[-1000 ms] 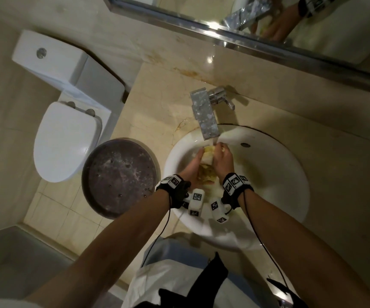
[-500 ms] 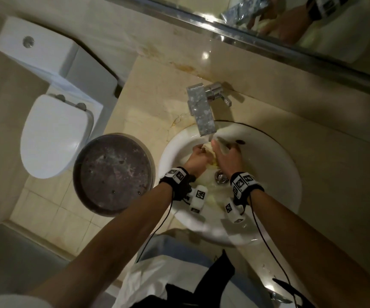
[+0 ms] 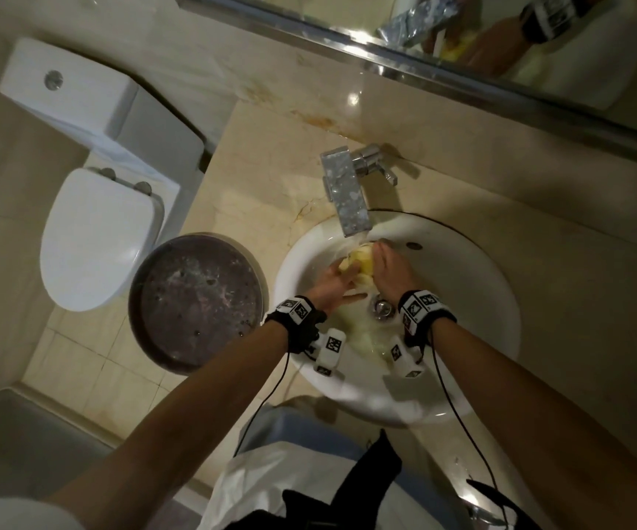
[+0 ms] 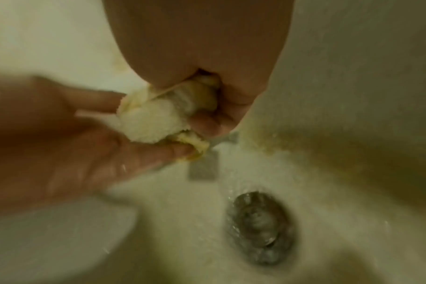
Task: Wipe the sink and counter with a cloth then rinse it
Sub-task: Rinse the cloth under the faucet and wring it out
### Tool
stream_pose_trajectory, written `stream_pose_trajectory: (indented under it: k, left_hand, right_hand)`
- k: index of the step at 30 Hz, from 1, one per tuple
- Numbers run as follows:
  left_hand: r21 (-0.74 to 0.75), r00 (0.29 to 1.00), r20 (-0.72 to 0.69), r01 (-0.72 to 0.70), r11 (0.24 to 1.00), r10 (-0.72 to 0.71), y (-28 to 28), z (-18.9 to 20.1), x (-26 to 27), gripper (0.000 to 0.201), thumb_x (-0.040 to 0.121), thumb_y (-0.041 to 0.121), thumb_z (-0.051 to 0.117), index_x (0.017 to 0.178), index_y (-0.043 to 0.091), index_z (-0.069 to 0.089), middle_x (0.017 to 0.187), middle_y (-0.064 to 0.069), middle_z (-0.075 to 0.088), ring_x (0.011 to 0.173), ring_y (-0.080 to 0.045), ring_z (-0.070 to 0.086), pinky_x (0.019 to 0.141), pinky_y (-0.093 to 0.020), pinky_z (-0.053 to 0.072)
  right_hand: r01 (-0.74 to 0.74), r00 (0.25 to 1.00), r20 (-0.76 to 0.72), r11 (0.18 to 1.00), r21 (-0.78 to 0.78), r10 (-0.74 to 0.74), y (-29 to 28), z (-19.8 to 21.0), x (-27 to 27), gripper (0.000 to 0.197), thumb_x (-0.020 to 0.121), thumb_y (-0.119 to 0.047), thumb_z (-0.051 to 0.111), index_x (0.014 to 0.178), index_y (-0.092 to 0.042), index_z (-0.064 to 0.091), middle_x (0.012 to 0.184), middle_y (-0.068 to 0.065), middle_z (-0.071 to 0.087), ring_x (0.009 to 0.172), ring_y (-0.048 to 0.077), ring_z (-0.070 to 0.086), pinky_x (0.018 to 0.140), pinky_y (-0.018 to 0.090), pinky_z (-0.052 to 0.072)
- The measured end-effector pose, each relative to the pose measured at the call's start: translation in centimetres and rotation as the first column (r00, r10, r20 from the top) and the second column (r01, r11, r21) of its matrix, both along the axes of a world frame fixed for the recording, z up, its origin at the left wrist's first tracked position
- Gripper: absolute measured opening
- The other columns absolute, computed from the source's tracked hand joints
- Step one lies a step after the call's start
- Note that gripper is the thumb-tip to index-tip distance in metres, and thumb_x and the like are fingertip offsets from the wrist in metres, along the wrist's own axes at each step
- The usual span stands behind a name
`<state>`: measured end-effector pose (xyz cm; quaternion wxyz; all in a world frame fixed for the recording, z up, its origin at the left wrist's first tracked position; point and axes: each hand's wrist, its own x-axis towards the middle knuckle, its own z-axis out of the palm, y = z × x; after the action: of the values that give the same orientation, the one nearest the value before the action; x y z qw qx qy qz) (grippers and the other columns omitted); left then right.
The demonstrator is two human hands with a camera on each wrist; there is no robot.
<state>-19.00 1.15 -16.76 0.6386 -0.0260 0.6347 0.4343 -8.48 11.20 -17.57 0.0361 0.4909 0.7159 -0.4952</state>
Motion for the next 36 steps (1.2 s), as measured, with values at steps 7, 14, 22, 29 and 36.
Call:
stream_pose_trajectory:
  k: [7,14,22,29,36]
  left_hand:
    - [-0.201,0.993,0.096,-0.051,0.978,0.072,2.9,0.2,0.8,0.056,0.100,0.060,0.029,0.119,0.017,0.059,0.122,-0.011,0.065,0.112,-0.028,0.061,0.090,-0.043,0.055]
    - [-0.236,0.999,-0.024,-0.037,0.971,0.032,2.2,0.3,0.6,0.061,0.095,0.061,0.038,0.134,0.017,0.051,0.103,-0.006,0.060,0.079,-0.017,0.054,0.060,-0.027,0.044]
    - [-0.229,0.998,-0.035,0.042,0.973,-0.051,3.1,-4.1,0.4,0.084,0.070,0.077,0.045,0.128,0.017,0.057,0.122,-0.013,0.064,0.114,-0.037,0.059,0.068,-0.043,0.056]
    - [-0.134,0.999,-0.025,-0.045,0.990,0.042,2.7,0.4,1.3,0.047,0.100,0.061,0.031,0.112,0.026,0.059,0.106,-0.001,0.067,0.099,-0.019,0.060,0.076,-0.032,0.047]
    - [-0.148,0.999,0.011,0.045,0.988,-0.044,3.0,0.0,0.4,0.052,0.104,0.042,0.042,0.146,0.011,0.040,0.124,-0.007,0.054,0.091,-0.017,0.057,0.061,-0.025,0.055]
  right_hand:
    - [0.310,0.950,-0.003,0.945,-0.102,-0.312,-3.0,0.4,-0.8,0.054,0.099,-0.061,0.029,0.114,-0.025,0.066,0.112,0.005,0.071,0.100,0.025,0.064,0.090,0.038,0.051]
    - [0.103,0.985,0.133,0.994,0.032,-0.106,-0.6,0.0,-2.4,0.045,0.100,-0.041,0.033,0.093,-0.012,0.068,0.102,0.018,0.070,0.093,0.036,0.064,0.085,0.041,0.051]
    - [0.187,0.980,0.056,0.982,0.037,-0.189,-1.4,-0.8,-1.7,0.051,0.107,-0.038,0.024,0.097,-0.009,0.065,0.101,0.019,0.070,0.091,0.033,0.064,0.084,0.039,0.050]
    - [0.175,0.984,0.028,0.983,0.057,-0.176,-0.7,-1.3,-1.2,0.058,0.108,-0.038,0.023,0.094,-0.004,0.067,0.100,0.022,0.071,0.094,0.037,0.066,0.085,0.040,0.050]
    - [0.117,0.993,-0.032,0.990,0.073,-0.115,-1.3,-0.4,-1.1,0.044,0.107,-0.036,0.029,0.084,-0.009,0.055,0.087,0.014,0.064,0.083,0.034,0.061,0.073,0.037,0.045]
